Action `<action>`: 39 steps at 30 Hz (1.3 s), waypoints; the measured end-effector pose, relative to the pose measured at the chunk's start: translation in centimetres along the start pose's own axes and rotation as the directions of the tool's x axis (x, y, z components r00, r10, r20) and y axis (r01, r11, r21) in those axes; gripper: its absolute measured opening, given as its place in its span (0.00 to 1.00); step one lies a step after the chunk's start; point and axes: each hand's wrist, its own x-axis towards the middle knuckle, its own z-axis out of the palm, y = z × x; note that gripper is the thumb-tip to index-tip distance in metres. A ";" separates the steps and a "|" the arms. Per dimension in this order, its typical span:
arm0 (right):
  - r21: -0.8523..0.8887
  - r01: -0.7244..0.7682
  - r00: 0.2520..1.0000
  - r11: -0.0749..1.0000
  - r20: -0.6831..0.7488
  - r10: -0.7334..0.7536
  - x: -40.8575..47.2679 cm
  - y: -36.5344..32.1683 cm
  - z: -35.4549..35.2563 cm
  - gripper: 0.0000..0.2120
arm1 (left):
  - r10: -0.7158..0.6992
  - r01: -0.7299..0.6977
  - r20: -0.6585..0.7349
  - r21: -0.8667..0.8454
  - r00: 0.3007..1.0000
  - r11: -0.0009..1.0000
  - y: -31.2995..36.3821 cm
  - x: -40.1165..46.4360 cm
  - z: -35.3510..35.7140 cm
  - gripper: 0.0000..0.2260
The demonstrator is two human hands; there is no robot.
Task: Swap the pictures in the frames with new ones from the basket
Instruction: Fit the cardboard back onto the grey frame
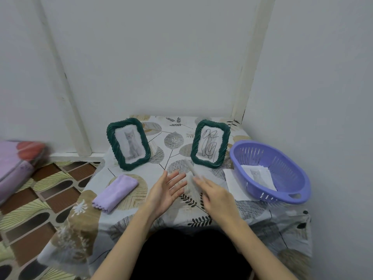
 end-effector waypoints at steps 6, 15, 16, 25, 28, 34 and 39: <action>0.785 -0.293 0.875 0.546 -0.011 0.484 1.0 0.9 -0.1 0.20 | 0.023 -0.021 -0.008 0.199 1.000 0.980 -2.5 -0.5 -0.2 0.25; 0.232 -0.498 0.847 0.836 0.337 0.411 -1.6 1.8 4.8 0.27 | 0.164 -0.103 -0.013 0.731 0.986 0.675 -1.2 -0.4 -4.0 0.51; 0.182 -0.458 0.857 0.870 0.350 0.378 -1.9 1.8 5.2 0.30 | 0.172 -0.095 -0.014 0.790 0.985 0.606 -1.0 -0.1 -4.3 0.52; -0.057 -0.240 0.921 0.969 0.303 0.246 -2.2 2.1 6.9 0.59 | 0.046 -0.010 0.016 0.991 0.999 -0.133 -0.8 1.6 -5.8 0.42; -0.095 -0.230 0.919 0.968 0.307 0.249 -2.2 2.2 6.7 0.53 | 0.053 0.019 -0.005 0.967 0.999 -0.254 -1.4 1.6 -6.4 0.50; -0.146 -0.230 0.908 0.962 0.324 0.266 -1.8 2.9 6.7 0.52 | 0.498 0.041 0.048 0.985 0.866 -0.166 0.5 0.7 -8.7 0.31; -0.126 -0.233 0.907 0.964 0.331 0.262 -1.7 2.9 6.7 0.55 | 0.558 0.489 -0.408 0.872 0.722 0.005 4.7 -0.6 -13.2 0.23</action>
